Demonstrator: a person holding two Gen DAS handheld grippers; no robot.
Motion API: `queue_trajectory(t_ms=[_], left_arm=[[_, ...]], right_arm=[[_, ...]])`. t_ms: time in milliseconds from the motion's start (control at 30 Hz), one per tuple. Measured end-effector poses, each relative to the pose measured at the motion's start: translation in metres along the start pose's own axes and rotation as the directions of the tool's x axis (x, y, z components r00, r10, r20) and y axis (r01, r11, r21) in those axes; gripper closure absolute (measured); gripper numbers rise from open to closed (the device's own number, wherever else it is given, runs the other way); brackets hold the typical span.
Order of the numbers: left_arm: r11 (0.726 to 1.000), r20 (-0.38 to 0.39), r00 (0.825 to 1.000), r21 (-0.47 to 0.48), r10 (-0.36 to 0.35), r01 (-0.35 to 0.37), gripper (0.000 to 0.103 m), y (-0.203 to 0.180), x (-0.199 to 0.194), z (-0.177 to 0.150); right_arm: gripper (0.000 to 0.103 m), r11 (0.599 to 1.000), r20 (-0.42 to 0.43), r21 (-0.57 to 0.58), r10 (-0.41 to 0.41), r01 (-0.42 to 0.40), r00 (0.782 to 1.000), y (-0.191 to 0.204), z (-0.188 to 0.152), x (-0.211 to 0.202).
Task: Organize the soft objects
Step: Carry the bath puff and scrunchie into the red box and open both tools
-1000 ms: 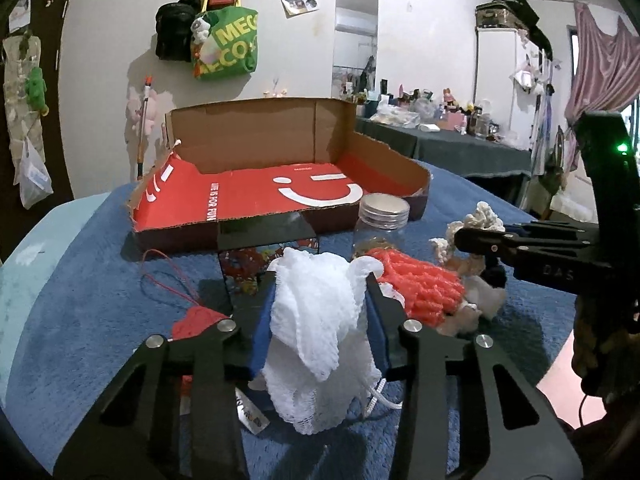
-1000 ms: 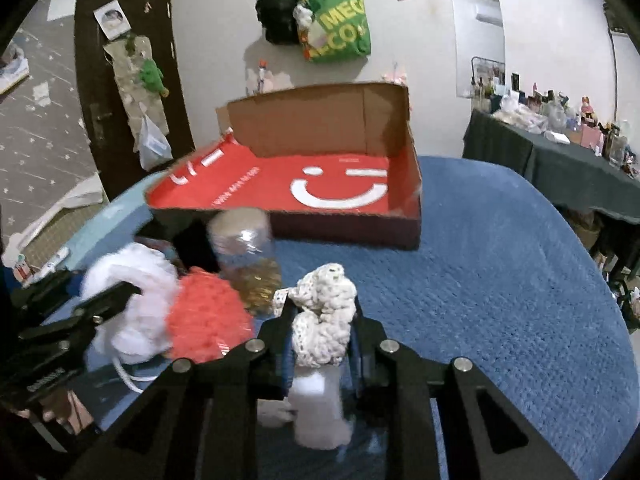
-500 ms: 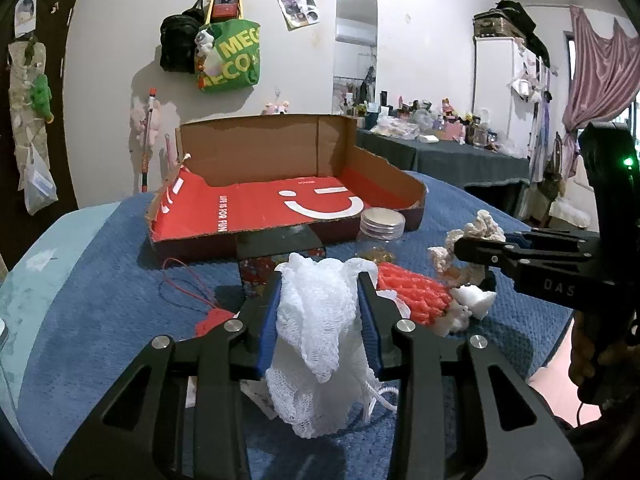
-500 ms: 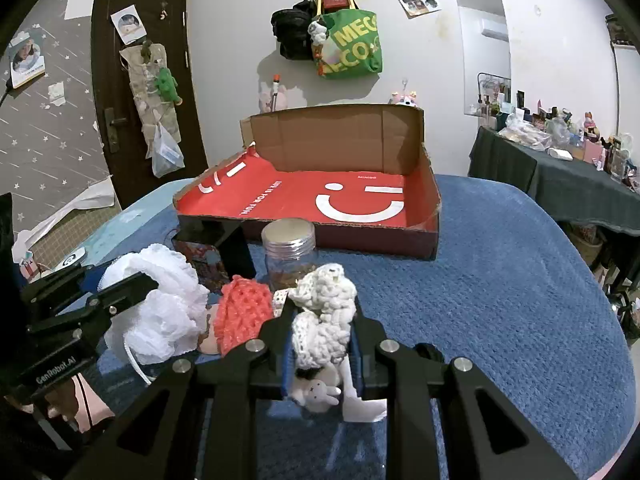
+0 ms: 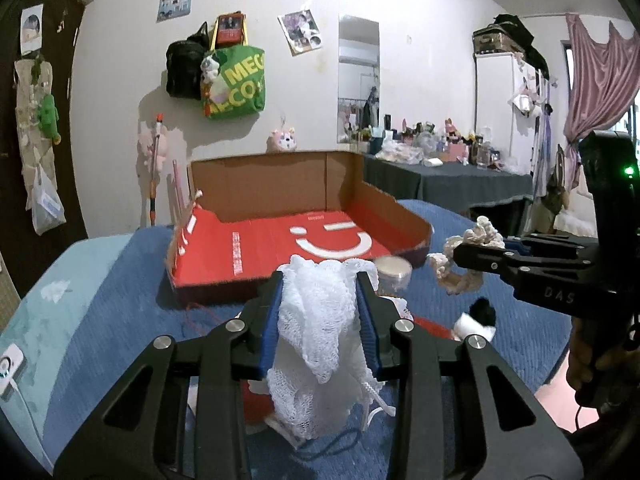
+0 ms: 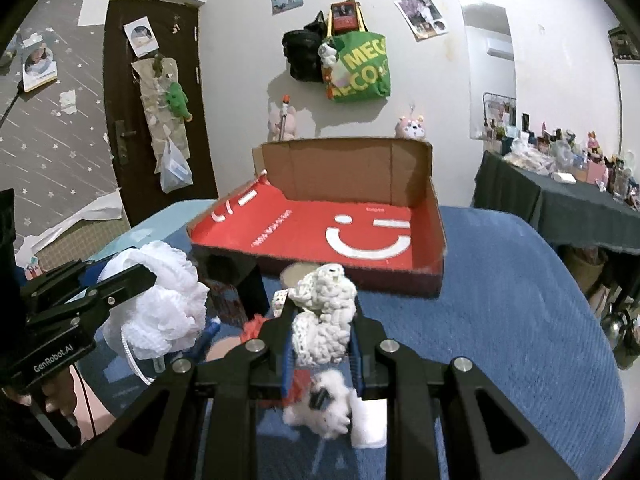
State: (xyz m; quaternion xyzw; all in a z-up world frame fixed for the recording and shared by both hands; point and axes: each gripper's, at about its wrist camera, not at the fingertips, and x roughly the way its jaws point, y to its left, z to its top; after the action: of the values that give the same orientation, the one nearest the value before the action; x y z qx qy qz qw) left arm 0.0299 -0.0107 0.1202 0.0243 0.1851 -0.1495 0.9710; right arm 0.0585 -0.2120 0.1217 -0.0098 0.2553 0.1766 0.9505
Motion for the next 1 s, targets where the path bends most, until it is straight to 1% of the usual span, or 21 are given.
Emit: queue_trajectory(t_ms=[300,400,533,700,800,867,933,1000], left_arm=[[0.999,0.054,0.999,0.033,0.0,-0.002,0.071,0.006,0.018,0.038],[0.999,0.059,0.998,0.037,-0.019,0.017,0.071,0.01,0.028,0.05],[0.999,0.042,0.998,0.039,-0.039,0.038,0.071,0.018,0.051,0.068],[0.997,-0.02,0.998,0.044,-0.068,0.068,0.071,0.03,0.096,0.092],[0.994,-0.1,0.991,0.049,-0.09,0.095,0.071,0.037,0.139,0.102],[0.993,-0.16,0.983,0.056,-0.089,0.099,0.071,0.04,0.166,0.103],[0.994,-0.214,0.975,0.076,-0.061,0.079,0.071,0.043,0.196,0.103],[0.993,-0.268,0.962,0.092,-0.049,0.076,0.071,0.047,0.223,0.101]], right_arm=[[0.08,1.0,0.041,-0.025,0.018,-0.017,0.999,-0.002,0.037,0.015],[0.08,0.999,0.04,-0.023,0.032,-0.031,0.999,-0.004,0.049,0.027],[0.08,0.999,0.019,-0.021,0.046,-0.046,0.999,-0.01,0.064,0.05],[0.08,0.998,-0.039,-0.016,0.056,-0.057,0.998,-0.022,0.088,0.09],[0.08,0.998,-0.093,-0.013,0.065,-0.066,0.994,-0.03,0.101,0.12],[0.079,0.998,-0.145,-0.011,0.062,-0.064,0.987,-0.035,0.109,0.146],[0.079,0.998,-0.208,-0.005,0.058,-0.06,0.976,-0.04,0.116,0.174],[0.079,0.998,-0.258,0.002,0.059,-0.06,0.964,-0.045,0.122,0.196]])
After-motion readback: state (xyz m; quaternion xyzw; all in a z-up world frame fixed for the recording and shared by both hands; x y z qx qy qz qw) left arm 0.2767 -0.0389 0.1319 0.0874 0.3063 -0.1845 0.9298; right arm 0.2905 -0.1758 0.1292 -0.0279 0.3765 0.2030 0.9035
